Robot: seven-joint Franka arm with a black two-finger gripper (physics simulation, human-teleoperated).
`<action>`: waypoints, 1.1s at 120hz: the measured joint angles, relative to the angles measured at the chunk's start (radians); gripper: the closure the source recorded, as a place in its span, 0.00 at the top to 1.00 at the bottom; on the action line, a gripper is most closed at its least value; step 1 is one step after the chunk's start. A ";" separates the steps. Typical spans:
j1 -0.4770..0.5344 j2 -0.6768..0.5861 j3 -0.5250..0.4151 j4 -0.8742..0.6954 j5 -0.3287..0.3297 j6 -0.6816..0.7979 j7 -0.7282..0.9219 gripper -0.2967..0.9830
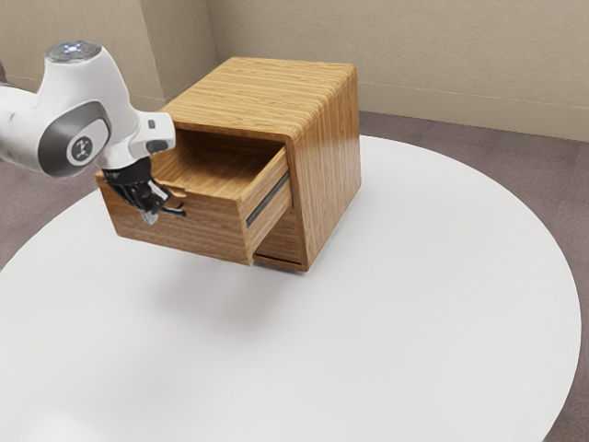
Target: Push the drawer handle with one arm to close the drawer
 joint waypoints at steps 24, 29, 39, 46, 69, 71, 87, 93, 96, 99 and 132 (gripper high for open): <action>0.002 0.152 0.015 0.153 0.001 0.020 0.031 0.15; 0.004 0.181 0.020 0.182 0.002 0.022 0.037 0.15; 0.005 0.235 0.024 0.239 0.005 0.025 0.049 0.15; 0.005 0.279 0.024 0.285 0.006 0.027 0.058 0.15; 0.000 0.372 0.025 0.392 0.008 0.029 0.087 0.15; -0.002 0.379 0.025 0.401 0.008 0.029 0.089 0.16; -0.018 0.422 0.026 0.457 0.008 0.030 0.108 0.15; -0.026 0.437 0.035 0.475 0.008 0.030 0.115 0.15; -0.029 0.445 0.039 0.485 0.008 0.030 0.119 0.15; -0.032 0.452 0.042 0.494 0.008 0.030 0.123 0.15; -0.038 0.514 0.046 0.573 0.006 0.030 0.161 0.15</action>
